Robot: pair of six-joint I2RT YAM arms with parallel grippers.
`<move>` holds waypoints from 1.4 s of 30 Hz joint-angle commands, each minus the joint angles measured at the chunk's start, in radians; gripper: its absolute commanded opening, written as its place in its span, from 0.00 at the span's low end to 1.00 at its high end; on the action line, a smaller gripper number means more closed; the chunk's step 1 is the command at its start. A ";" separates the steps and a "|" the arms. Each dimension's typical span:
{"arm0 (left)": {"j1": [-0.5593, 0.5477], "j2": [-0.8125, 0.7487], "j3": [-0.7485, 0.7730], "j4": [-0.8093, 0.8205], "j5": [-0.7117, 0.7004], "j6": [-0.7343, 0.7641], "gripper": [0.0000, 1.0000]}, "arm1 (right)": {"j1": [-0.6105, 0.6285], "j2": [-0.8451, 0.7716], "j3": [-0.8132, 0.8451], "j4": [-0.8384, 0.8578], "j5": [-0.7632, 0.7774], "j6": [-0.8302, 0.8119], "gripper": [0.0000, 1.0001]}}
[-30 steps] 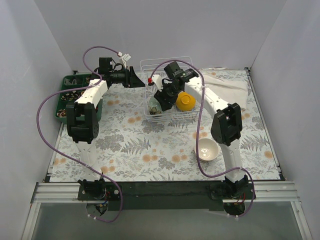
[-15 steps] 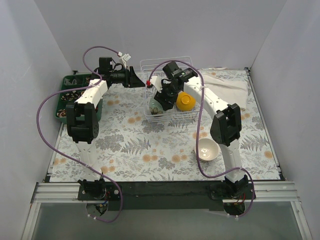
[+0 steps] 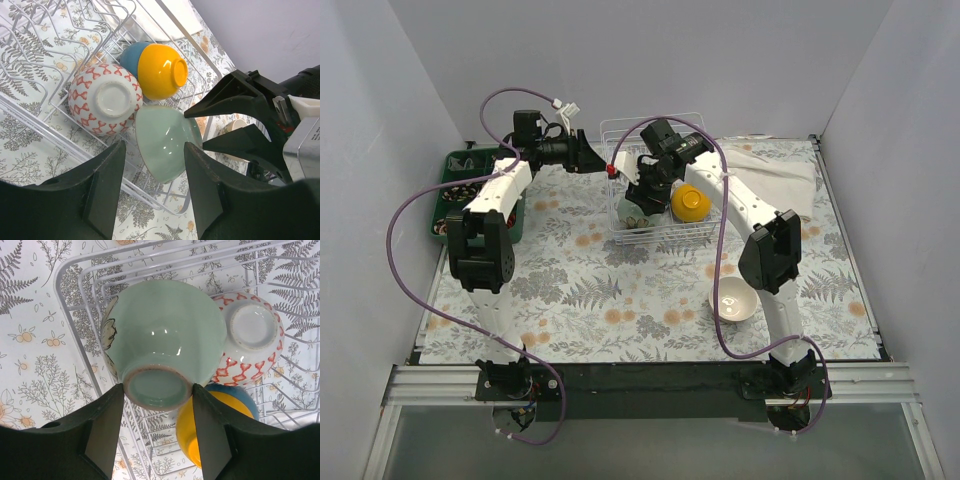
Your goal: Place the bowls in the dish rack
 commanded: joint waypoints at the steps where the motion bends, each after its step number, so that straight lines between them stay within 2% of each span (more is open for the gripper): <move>1: 0.004 -0.066 -0.007 0.015 0.012 0.006 0.50 | 0.016 -0.072 0.024 -0.013 -0.070 -0.024 0.37; 9: 0.004 -0.066 -0.015 0.015 0.014 0.006 0.50 | 0.021 -0.091 0.012 0.033 -0.167 -0.101 0.40; 14: 0.004 -0.067 -0.016 0.016 0.015 0.003 0.50 | 0.025 -0.087 0.000 0.063 -0.110 -0.087 0.45; 17: 0.003 -0.072 -0.026 0.019 0.015 0.002 0.50 | 0.015 -0.087 -0.014 0.151 -0.023 0.002 0.49; 20: 0.003 -0.074 -0.032 0.021 0.012 0.000 0.50 | -0.004 -0.079 -0.046 0.230 0.008 0.060 0.41; 21: 0.003 -0.074 -0.033 0.021 0.006 0.000 0.50 | -0.007 -0.070 -0.038 0.240 0.008 0.068 0.30; 23: 0.003 -0.077 -0.044 0.021 -0.008 0.000 0.51 | -0.013 -0.032 -0.014 0.261 0.010 0.108 0.23; 25: 0.003 -0.083 -0.053 0.022 -0.044 -0.003 0.50 | -0.020 0.013 0.030 0.267 -0.003 0.138 0.12; 26: 0.003 -0.086 -0.062 0.022 -0.051 -0.004 0.49 | -0.022 0.022 0.037 0.289 -0.006 0.146 0.10; 29: -0.003 -0.092 -0.076 0.024 -0.064 -0.017 0.40 | -0.021 0.045 0.034 0.338 -0.023 0.169 0.06; 30: -0.006 -0.092 -0.087 0.028 -0.061 -0.027 0.30 | -0.022 0.050 0.031 0.350 -0.029 0.174 0.06; 32: -0.011 -0.090 -0.096 0.036 -0.064 -0.043 0.17 | -0.022 0.056 0.025 0.378 -0.052 0.185 0.06; 33: -0.013 -0.087 -0.105 0.039 -0.061 -0.056 0.06 | -0.022 0.057 0.017 0.390 -0.061 0.189 0.06; 34: -0.014 -0.086 -0.110 0.045 -0.058 -0.061 0.00 | -0.021 0.059 0.000 0.402 -0.061 0.197 0.06; 42: -0.060 -0.051 -0.115 0.050 -0.054 -0.067 0.00 | -0.028 0.111 -0.048 0.516 -0.023 0.228 0.06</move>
